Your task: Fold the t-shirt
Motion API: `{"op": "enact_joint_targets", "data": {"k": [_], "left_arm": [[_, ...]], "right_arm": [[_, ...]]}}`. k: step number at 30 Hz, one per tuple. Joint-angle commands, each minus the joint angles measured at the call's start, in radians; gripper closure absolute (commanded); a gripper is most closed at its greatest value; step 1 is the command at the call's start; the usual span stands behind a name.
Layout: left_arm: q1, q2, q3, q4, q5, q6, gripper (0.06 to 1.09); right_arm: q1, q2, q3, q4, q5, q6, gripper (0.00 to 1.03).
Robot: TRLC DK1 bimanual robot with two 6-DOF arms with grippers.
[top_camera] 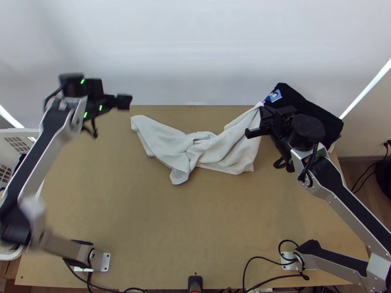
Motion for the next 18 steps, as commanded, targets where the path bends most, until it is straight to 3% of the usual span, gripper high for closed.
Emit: {"op": "enact_joint_targets", "data": {"k": [1,8,10,13,18], "left_arm": [[-0.036,-0.169,-0.19,-0.035,0.013,0.257,0.12],[-0.154,-0.46,-0.502,-0.119,0.015,0.511,0.12],[-0.233,-0.515,-0.582,-0.113,-0.039,0.541,0.12],[-0.374,-0.575,-0.683,-0.096,-0.135,0.536,0.12],[-0.607,-0.597,-0.78,-0.056,-0.263,0.432,0.13]], "right_arm": [[0.01,0.006,0.011,0.022,0.011,0.011,1.0],[0.012,-0.003,0.01,0.022,0.011,0.019,1.0],[0.013,-0.005,0.01,0.022,0.011,0.019,1.0],[0.015,-0.011,0.007,0.022,0.01,0.02,1.0],[0.02,-0.02,-0.007,0.022,0.01,0.026,1.0]]}}
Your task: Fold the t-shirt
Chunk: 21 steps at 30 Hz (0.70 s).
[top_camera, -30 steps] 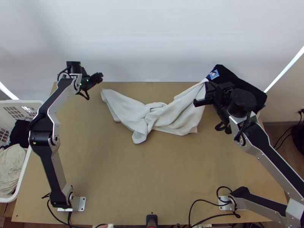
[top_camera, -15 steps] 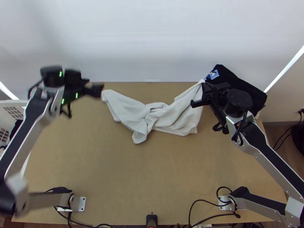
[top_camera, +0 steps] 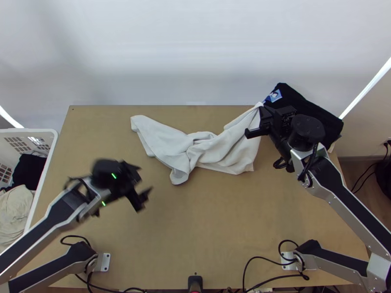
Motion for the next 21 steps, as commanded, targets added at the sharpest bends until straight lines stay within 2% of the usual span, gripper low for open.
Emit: {"op": "enact_joint_targets", "data": {"k": [1,4,8,21], "left_arm": [[-0.121,-0.013,-0.068,0.049,-0.075,-0.064,0.13],[-0.193,0.004,-0.117,0.115,-0.129,-0.091,0.14],[-0.233,0.062,-0.129,0.163,-0.135,-0.139,0.26],[-0.254,0.332,-0.124,0.356,-0.141,-0.148,0.26]], "right_arm": [[0.014,-0.021,-0.01,0.023,0.009,0.02,1.0],[0.015,-0.027,-0.017,0.024,0.009,0.02,1.0],[0.014,-0.031,-0.017,0.026,0.011,0.019,1.0],[0.015,-0.029,-0.036,0.049,0.009,0.029,1.0]]}}
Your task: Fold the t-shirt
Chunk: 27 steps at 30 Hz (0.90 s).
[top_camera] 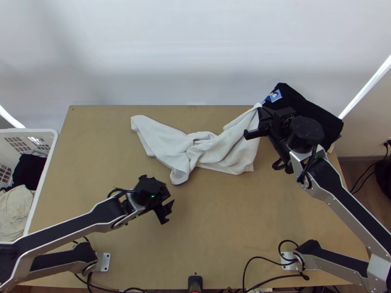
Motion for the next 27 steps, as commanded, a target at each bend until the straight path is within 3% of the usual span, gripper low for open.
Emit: {"op": "enact_joint_targets", "data": {"k": [1,14,27], "left_arm": [[-0.006,0.065,-0.01,0.055,-0.012,-0.004,0.26],[0.047,0.24,0.024,0.216,-0.038,0.071,0.25],[0.099,0.322,0.063,0.276,-0.038,0.1,0.25]], "right_arm": [[0.007,-0.023,-0.023,0.03,0.011,0.014,1.0],[0.007,-0.021,-0.041,0.033,0.01,0.018,1.0],[0.007,-0.019,-0.057,0.052,0.01,0.018,1.0]]}}
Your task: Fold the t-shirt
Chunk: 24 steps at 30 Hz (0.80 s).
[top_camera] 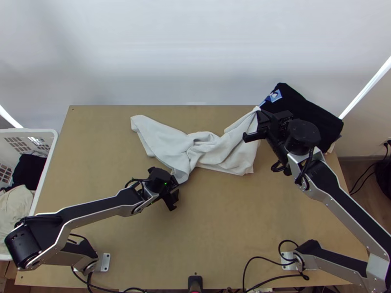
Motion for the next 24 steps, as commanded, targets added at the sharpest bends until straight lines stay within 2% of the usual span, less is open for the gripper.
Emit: {"op": "enact_joint_targets", "data": {"k": [1,4,5,6,9,12,18,24], "left_arm": [[0.015,0.03,0.017,0.035,-0.008,0.018,0.25],[0.018,0.042,0.022,0.036,-0.007,0.012,0.27],[0.02,0.042,0.022,0.038,-0.007,0.009,0.35],[0.021,0.041,0.023,0.041,-0.007,0.001,0.48],[0.026,0.018,-0.003,0.124,-0.007,-0.014,1.01],[0.047,0.016,0.036,0.073,-0.002,-0.043,1.05],[0.161,0.01,0.177,-0.095,0.056,-0.206,1.05],[0.302,-0.016,0.405,-0.347,0.2,-0.437,1.05]], "right_arm": [[0.007,-0.019,-0.013,0.028,0.01,0.017,1.0],[0.007,-0.019,-0.016,0.028,0.01,0.017,1.0],[0.007,-0.021,-0.018,0.028,0.011,0.017,1.0],[0.007,-0.021,-0.02,0.028,0.01,0.017,1.0],[0.007,-0.022,-0.023,0.028,0.01,0.017,1.0],[0.007,-0.024,-0.023,0.028,0.01,0.017,1.0],[0.007,-0.025,-0.018,0.022,0.01,0.024,1.0],[0.01,-0.024,0.0,-0.039,0.01,0.052,1.0]]}}
